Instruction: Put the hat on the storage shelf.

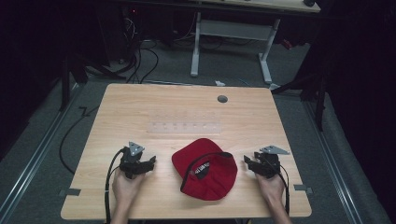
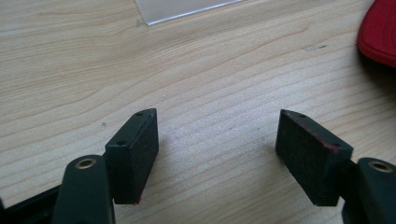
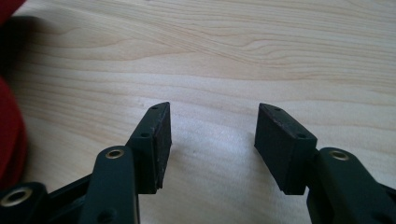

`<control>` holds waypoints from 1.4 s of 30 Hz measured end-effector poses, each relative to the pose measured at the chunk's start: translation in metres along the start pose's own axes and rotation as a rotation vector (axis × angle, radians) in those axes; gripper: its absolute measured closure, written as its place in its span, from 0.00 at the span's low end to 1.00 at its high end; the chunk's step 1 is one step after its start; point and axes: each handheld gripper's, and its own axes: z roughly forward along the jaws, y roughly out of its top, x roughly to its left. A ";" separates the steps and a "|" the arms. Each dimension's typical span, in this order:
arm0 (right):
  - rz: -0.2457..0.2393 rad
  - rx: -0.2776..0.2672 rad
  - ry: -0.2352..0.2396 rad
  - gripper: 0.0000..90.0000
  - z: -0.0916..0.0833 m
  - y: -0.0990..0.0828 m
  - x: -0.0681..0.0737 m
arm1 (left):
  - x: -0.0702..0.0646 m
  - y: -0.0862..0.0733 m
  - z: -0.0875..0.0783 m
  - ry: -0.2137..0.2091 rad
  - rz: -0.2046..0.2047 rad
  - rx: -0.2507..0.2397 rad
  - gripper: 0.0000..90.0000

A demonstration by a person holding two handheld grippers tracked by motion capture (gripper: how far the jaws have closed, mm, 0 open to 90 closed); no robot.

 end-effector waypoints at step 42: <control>-0.163 -0.075 0.242 0.45 -0.027 0.026 0.064 | 0.000 0.000 0.000 -0.002 -0.001 0.001 0.33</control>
